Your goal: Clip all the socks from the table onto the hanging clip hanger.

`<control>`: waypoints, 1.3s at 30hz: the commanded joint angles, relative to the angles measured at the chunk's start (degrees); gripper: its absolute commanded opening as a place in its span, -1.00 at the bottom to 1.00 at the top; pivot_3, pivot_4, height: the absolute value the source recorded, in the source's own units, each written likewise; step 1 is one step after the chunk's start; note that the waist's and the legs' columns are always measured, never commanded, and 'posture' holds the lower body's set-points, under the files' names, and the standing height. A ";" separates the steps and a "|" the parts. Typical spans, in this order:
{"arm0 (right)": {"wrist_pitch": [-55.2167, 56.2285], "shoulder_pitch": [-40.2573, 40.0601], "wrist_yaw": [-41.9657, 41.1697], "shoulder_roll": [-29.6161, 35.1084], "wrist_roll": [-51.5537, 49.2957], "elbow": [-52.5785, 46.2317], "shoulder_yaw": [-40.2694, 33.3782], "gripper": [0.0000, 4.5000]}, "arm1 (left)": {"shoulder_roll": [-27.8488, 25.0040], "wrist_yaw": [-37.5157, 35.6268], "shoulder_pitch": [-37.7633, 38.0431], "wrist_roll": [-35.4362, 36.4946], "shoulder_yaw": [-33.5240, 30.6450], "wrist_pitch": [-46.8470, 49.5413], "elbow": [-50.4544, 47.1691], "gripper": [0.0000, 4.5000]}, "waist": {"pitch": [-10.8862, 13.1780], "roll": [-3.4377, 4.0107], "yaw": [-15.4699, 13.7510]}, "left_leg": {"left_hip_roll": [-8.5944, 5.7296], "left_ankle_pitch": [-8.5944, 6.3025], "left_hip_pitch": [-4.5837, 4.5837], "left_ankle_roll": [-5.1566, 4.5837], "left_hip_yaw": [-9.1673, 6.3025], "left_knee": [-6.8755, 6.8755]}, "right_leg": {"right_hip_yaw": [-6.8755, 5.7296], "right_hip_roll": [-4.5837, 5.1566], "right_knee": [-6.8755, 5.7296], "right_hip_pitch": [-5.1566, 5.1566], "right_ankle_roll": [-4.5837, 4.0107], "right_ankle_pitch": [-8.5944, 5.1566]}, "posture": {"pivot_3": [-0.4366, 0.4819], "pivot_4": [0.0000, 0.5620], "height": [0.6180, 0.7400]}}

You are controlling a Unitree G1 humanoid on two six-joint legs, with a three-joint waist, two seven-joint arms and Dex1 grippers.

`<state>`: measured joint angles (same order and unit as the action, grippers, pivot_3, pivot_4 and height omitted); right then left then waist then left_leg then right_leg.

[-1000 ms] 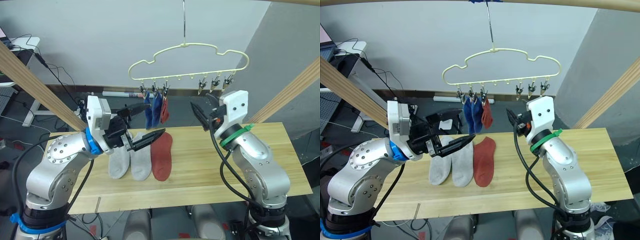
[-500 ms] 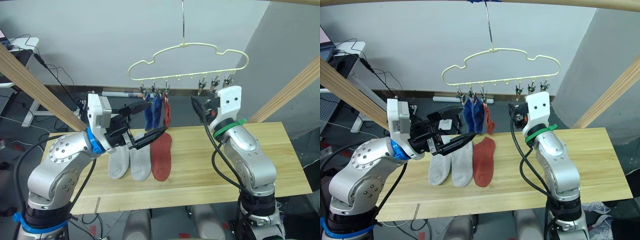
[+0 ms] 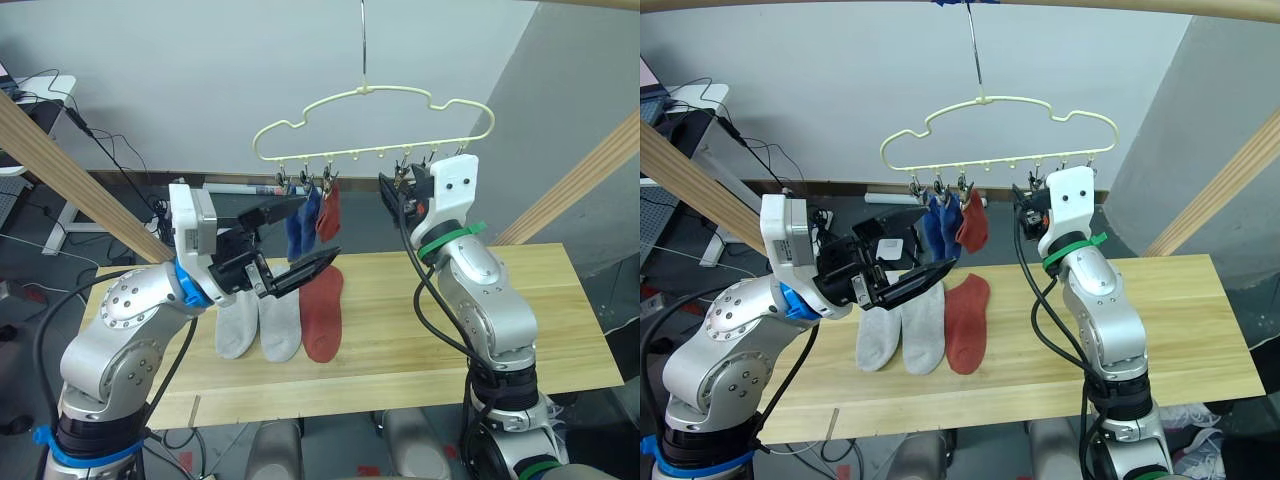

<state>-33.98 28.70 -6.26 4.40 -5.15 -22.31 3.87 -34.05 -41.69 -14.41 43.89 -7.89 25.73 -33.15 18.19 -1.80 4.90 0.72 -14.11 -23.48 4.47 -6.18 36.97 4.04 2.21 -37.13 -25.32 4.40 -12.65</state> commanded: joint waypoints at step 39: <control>-0.01 2.51 1.74 -5.26 -3.71 0.41 -1.74 0.09 | 0.88 2.84 1.09 -0.62 0.02 -1.12 -3.20 1.00 | -0.01 0.01 -0.06 | 0.00 0.00 0.01 0.00 -0.01 0.02 | -0.01 0.00 -0.07 0.00 -0.03 0.02 | -0.22 -0.01 1.00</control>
<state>-34.45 30.50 -4.89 -0.50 -8.02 -20.73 2.78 -33.41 -39.06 -13.62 43.45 -7.70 25.71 -33.87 18.18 -1.79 4.84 0.72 -14.10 -23.47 4.46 -6.19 36.99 4.03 2.21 -37.21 -25.32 4.37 -12.63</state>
